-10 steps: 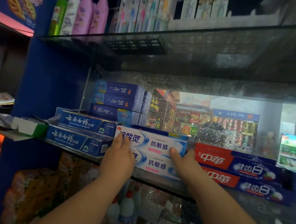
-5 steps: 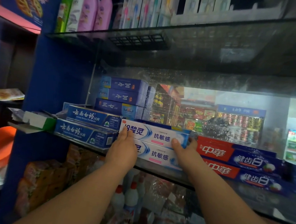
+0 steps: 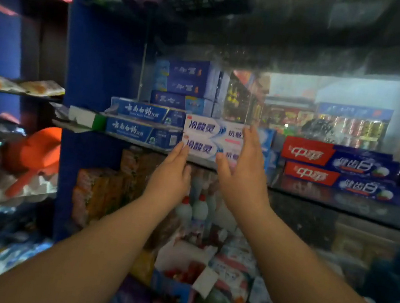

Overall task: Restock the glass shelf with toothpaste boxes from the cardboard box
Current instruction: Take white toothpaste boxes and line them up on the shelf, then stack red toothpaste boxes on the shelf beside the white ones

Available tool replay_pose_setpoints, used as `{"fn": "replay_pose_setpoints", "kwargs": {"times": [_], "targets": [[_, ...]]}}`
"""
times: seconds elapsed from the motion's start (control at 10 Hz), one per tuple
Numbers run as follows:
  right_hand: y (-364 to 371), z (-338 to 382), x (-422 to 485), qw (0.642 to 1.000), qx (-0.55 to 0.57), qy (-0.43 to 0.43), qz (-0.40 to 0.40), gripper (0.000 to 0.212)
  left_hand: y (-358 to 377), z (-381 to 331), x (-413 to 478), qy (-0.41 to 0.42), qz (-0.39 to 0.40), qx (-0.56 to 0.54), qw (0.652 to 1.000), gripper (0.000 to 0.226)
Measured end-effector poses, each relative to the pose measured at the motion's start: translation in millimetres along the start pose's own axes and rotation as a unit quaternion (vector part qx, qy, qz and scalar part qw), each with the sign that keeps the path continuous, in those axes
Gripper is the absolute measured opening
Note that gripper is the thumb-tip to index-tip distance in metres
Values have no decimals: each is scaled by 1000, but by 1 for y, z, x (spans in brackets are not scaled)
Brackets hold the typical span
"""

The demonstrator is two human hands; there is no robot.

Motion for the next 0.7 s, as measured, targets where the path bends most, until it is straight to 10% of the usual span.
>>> {"fn": "replay_pose_setpoints", "kwargs": {"times": [0.4,0.7], "targets": [[139,-76,-187,952,-50,7,302,63,54,106,-198,-121,142,23,982,57],[214,-168,-352,836,-54,100,537,59,116,183,-420,-383,298,33,874,55]]}}
Point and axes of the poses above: each hand's wrist, its own x-axis towards the middle knuckle, its own y-axis out of the palm, z = x × y, the point moved 4 cm from there along x, towards the middle knuckle, and after that the axes turned 9 degrees about y, right-handed, at the moved point
